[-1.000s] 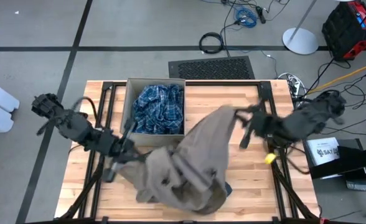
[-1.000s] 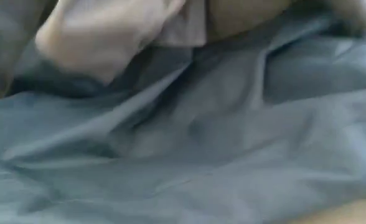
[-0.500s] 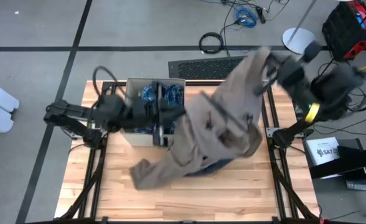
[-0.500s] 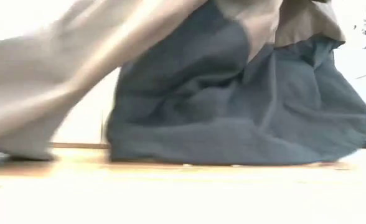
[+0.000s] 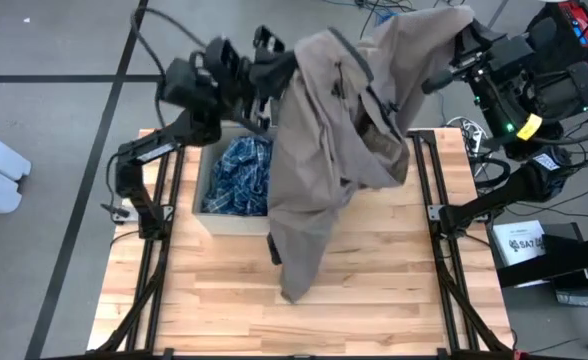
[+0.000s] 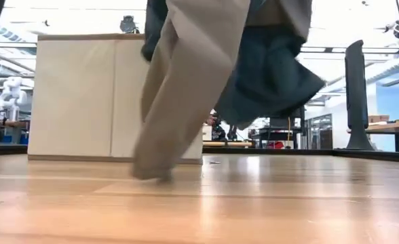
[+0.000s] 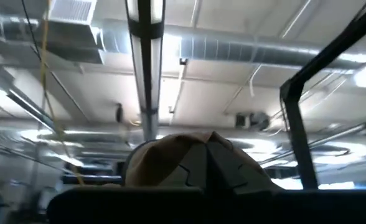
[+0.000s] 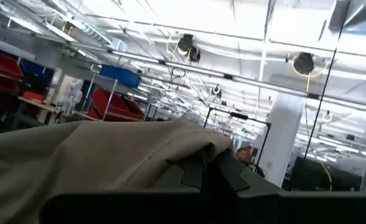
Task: Sort clothes
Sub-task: Put the brown jacket into the white laundry bin
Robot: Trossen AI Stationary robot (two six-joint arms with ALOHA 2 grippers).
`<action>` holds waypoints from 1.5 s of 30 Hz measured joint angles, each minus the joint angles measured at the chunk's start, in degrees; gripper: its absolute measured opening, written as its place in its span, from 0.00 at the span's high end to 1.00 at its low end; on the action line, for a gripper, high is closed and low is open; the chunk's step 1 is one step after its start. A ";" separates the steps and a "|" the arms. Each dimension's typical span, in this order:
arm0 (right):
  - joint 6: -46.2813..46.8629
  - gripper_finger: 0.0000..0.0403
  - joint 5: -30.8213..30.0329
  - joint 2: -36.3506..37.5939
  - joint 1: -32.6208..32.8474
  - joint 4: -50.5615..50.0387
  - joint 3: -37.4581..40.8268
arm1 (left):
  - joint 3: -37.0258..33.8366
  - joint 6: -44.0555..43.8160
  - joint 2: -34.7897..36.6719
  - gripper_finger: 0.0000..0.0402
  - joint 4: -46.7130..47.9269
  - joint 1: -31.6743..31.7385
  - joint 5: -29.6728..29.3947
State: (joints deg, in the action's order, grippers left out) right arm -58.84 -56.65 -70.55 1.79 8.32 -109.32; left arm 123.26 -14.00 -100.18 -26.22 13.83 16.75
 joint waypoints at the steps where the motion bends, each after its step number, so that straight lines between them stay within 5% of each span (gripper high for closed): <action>1: 1.43 1.00 -0.28 -0.11 0.02 -1.19 -0.02 | 1.59 -2.74 -1.15 1.00 0.67 0.62 1.41; 5: 20.00 1.00 -1.51 0.23 3.29 -20.41 -0.02 | 2.89 -9.39 -3.28 1.00 7.61 1.21 13.49; 8: 38.90 1.00 -1.24 0.26 5.88 -40.94 0.02 | 2.84 -6.09 -3.37 1.00 17.18 -0.93 20.76; 14: 80.67 1.00 0.00 0.46 11.74 -82.14 0.85 | 2.87 10.43 -2.95 1.00 41.75 -10.44 18.75; 17: 98.88 1.00 2.24 0.51 17.98 -94.92 4.25 | 2.87 17.90 -2.99 1.00 56.84 -16.48 9.56; 22: 111.56 1.00 4.53 0.36 33.06 -87.30 12.06 | 2.84 21.94 -3.05 1.00 68.08 -27.72 -6.29; 27: 90.94 1.00 4.45 -3.13 45.33 -53.05 14.86 | 2.84 25.02 -3.03 1.00 68.57 -36.99 -18.12; 30: 82.40 1.00 2.03 -5.66 49.09 -43.96 13.68 | 2.84 26.61 -2.99 1.00 68.22 -39.68 -26.02; 34: 85.50 1.00 -2.71 -7.47 50.44 -48.91 13.22 | 2.84 26.93 -2.67 1.00 69.27 -41.01 -32.77; 41: 108.64 1.00 -5.22 -10.46 50.46 -68.03 13.22 | 2.84 29.42 -2.33 1.00 70.51 -40.77 -36.60; 45: 112.25 1.00 -9.65 -11.36 50.45 -72.92 13.22 | 2.84 33.81 -2.10 1.00 66.70 -39.47 -39.43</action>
State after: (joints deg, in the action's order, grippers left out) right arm 53.41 -66.30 -81.90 52.24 -64.59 -96.09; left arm 126.10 19.81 -102.28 40.48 -25.64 -22.68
